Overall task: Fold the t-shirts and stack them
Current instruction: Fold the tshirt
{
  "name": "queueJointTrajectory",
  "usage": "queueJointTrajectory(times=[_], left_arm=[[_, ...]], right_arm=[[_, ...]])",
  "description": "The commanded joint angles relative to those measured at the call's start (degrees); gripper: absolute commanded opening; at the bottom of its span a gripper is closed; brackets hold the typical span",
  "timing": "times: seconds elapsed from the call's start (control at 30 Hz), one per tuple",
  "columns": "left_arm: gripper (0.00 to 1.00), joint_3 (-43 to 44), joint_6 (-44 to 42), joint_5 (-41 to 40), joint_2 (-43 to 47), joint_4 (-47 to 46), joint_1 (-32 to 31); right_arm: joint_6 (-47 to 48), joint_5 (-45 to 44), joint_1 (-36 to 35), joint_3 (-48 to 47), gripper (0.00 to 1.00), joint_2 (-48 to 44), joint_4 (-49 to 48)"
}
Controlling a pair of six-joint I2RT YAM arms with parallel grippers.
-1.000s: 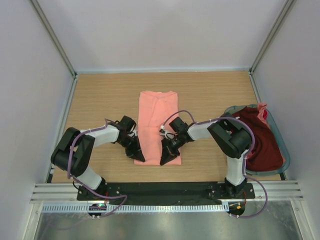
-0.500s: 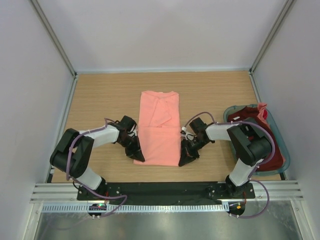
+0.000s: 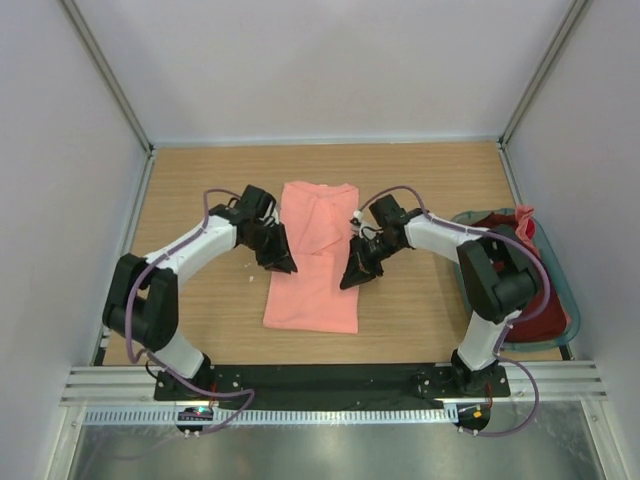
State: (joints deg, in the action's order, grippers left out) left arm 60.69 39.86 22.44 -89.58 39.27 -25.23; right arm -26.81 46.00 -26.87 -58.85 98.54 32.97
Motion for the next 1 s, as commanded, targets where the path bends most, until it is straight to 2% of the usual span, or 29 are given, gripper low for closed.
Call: queueJointTrajectory(times=[0.0, 0.13, 0.33, 0.43, 0.63, 0.8, 0.87, 0.9, 0.97], left_arm=[[0.22, 3.73, -3.81, -0.20, -6.82, 0.73, 1.68], [0.19, 7.25, -5.93, 0.68, -13.68, -1.64, 3.52], [0.17, 8.75, -10.50, -1.17, -20.45, -3.85, 5.63], [0.17, 8.40, -11.55, -1.34, -21.34, -3.93, 6.60], [0.18, 7.43, -12.61, -0.82, -19.68, -3.23, 6.78], [0.28, 7.78, -12.61, 0.16, -12.65, -0.34, 6.78], [0.36, 8.31, -12.78, -0.81, -8.09, 2.46, 6.78], [0.42, 8.74, -13.05, -2.12, -6.41, 3.35, 6.78], [0.45, 9.01, -13.92, -3.80, -2.82, 5.81, 6.86]], right_arm=[[-1.58, 2.95, 0.24, -5.47, 0.09, 6.03, -2.82], [-1.05, 5.24, 1.82, -6.37, 0.09, 12.45, -5.11], [2.19, 6.30, 6.56, -2.68, 0.09, 15.54, -5.64], [5.09, 5.86, 7.89, -0.74, 0.09, 15.02, -3.53], [8.44, -1.16, 11.23, 2.16, 0.09, 10.37, 2.09], [7.65, -6.52, 11.14, 1.81, 0.12, 1.50, 5.87], [7.82, -8.02, 10.96, 1.63, 0.15, -0.71, 8.07], [8.00, -8.38, 10.44, 1.81, 0.21, -2.46, 8.42], [7.65, -8.64, 9.47, 2.16, 0.25, -3.62, 8.51]])
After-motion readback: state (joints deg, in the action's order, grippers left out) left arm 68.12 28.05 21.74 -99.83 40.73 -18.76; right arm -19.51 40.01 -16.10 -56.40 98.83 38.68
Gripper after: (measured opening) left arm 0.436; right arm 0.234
